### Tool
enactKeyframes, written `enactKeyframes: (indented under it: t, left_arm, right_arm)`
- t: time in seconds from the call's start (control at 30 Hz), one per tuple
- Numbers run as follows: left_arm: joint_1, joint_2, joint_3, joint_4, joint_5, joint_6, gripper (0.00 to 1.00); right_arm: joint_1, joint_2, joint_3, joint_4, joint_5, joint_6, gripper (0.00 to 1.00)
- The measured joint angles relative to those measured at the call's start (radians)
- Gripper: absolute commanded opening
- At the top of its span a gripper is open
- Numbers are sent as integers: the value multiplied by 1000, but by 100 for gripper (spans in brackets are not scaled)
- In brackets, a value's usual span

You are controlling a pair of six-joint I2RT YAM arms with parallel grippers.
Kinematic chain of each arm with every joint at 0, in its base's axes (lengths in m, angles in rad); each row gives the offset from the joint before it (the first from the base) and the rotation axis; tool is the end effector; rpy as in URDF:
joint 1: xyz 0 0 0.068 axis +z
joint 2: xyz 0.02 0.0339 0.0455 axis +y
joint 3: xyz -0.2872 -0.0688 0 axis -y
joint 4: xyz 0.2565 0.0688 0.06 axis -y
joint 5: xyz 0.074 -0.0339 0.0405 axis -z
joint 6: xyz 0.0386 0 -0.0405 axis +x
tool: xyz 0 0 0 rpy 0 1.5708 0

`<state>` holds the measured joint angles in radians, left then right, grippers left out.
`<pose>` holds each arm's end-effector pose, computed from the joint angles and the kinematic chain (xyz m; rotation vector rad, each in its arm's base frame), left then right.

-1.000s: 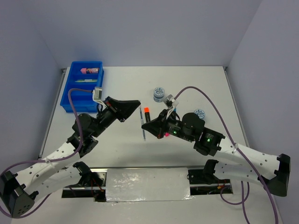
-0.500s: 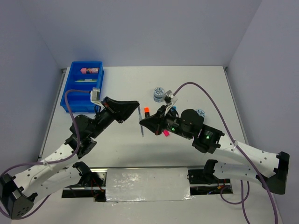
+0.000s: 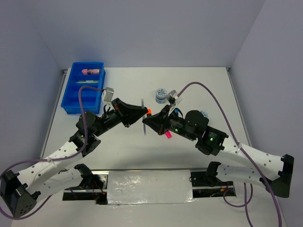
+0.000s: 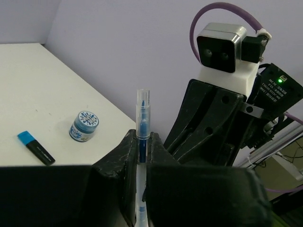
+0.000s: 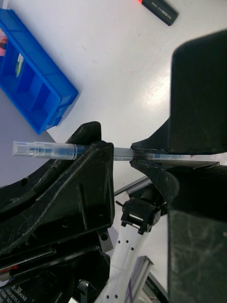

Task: Sort the stationery into containers
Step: Close the pen cap on the pen.

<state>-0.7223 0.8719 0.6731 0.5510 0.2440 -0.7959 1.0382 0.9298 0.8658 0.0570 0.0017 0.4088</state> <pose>0.1462 -0.1413 0.3800 0.1872 1.3566 -1.4502 0.1121 0.1901 0.3864 -0.5233 1.6122 1.1132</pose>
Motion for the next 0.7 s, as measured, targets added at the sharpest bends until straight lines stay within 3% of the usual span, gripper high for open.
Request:
enactKeyframes:
  t: [0.03,0.1,0.2,0.3,0.37,0.5,0.6,0.63,0.67,0.7]
  left_arm:
    - [1,10,5,4,14,11,3]
    - [7,27,13,16,41,16,0]
    - [14,42,19,35,77,32,0]
    - [8,45,19,53,130,31,0]
    - [1,45,19,64,154,30,0]
    - [0,45,19,82,165,27,0]
    - [4,34,19,84,154,34,0]
    - [4,26,19,77,148,35,4]
    - [3,17,19,65,138,39,25]
    - [1,7,19,53,129,43,34]
  right_arm:
    - [0,0,0,-2,5,-3,0]
    - [-2,0,4,-10,10,-7,3]
    - [-6,0,5,-10,2,-19,39]
    - [-4,2,5,9,-31,-39,51]
    - [-4,4,5,16,-43,-44,51]
    - [-3,25,18,24,-63,-56,4]
    - [-4,35,28,29,-66,-42,0]
    - [-4,36,29,32,-67,-40,0]
    - [-3,36,29,34,-72,-39,0]
    - [-3,37,29,38,-76,-39,0]
